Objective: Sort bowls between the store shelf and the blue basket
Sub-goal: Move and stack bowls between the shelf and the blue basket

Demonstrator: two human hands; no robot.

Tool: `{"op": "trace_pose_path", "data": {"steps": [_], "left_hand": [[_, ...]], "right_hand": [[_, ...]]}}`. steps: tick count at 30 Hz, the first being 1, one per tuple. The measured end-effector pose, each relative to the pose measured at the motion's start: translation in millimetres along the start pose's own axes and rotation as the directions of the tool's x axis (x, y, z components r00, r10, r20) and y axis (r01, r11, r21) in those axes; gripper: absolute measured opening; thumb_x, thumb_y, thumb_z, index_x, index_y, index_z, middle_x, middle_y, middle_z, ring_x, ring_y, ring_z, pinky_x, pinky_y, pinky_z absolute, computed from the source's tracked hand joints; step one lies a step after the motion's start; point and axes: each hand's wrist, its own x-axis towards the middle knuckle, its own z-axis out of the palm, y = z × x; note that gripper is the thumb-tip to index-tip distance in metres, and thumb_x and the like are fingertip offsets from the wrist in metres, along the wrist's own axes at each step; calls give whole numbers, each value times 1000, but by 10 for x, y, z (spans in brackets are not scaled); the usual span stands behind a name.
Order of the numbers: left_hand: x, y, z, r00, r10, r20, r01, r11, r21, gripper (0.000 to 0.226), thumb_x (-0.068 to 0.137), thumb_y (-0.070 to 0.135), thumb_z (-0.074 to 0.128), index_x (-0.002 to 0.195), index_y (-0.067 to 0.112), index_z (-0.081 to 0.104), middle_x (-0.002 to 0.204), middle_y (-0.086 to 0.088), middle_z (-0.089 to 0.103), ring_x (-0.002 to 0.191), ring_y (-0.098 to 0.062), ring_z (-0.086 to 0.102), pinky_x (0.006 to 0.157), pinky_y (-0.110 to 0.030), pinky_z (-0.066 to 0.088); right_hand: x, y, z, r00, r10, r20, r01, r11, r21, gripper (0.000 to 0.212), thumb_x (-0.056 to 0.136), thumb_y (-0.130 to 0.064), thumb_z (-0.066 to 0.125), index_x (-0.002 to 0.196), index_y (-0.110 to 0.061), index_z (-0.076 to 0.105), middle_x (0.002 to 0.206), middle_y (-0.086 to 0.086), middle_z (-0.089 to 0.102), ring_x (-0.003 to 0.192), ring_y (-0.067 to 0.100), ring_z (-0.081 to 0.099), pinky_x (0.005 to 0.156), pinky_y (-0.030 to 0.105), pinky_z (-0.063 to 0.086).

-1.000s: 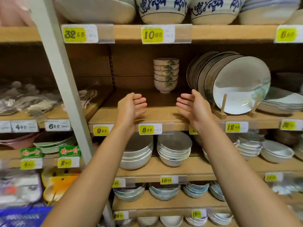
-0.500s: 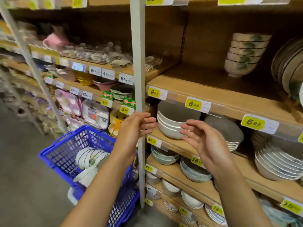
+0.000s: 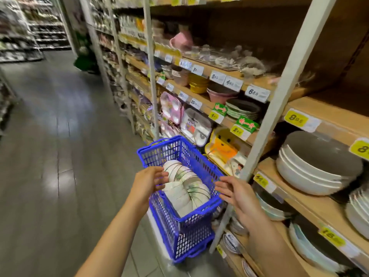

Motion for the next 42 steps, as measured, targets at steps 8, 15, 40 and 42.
{"op": "trace_pose_path", "data": {"steps": [8, 15, 40, 42], "left_hand": [[1003, 16, -769, 993, -115, -12, 115, 984, 134, 17, 95, 9, 44, 92, 8, 61, 78, -7, 68, 63, -19, 60, 59, -27, 44], [1731, 157, -1105, 990, -130, 58, 109, 956, 271, 17, 95, 10, 45, 89, 10, 61, 78, -6, 67, 59, -14, 62, 57, -25, 48], [4326, -872, -44, 779, -538, 321, -82, 421, 903, 23, 94, 19, 52, 77, 8, 63, 80, -16, 62, 74, -24, 56, 67, -32, 42], [4359, -1141, -31, 708, -622, 335, -185, 294, 938, 25, 94, 23, 54, 96, 2, 67, 94, -19, 66, 87, -27, 62, 70, -30, 41]], "right_hand": [[719, 364, 1034, 990, 104, -100, -116, 986, -120, 14, 93, -13, 53, 91, -9, 65, 88, 10, 70, 72, 18, 64, 63, 28, 46], [1250, 646, 1557, 967, 154, -204, -192, 964, -182, 32, 92, -11, 51, 110, 14, 58, 86, 19, 61, 70, 19, 52, 57, 26, 37], [3059, 1607, 1878, 885, 298, -357, -459, 440, -772, 32, 95, -22, 50, 114, -1, 65, 118, 19, 66, 107, 33, 63, 82, 32, 51], [3074, 1702, 1888, 861, 336, -381, -496, 392, -775, 33, 93, -19, 50, 119, -2, 63, 123, 18, 63, 112, 32, 61, 88, 34, 50]]}}
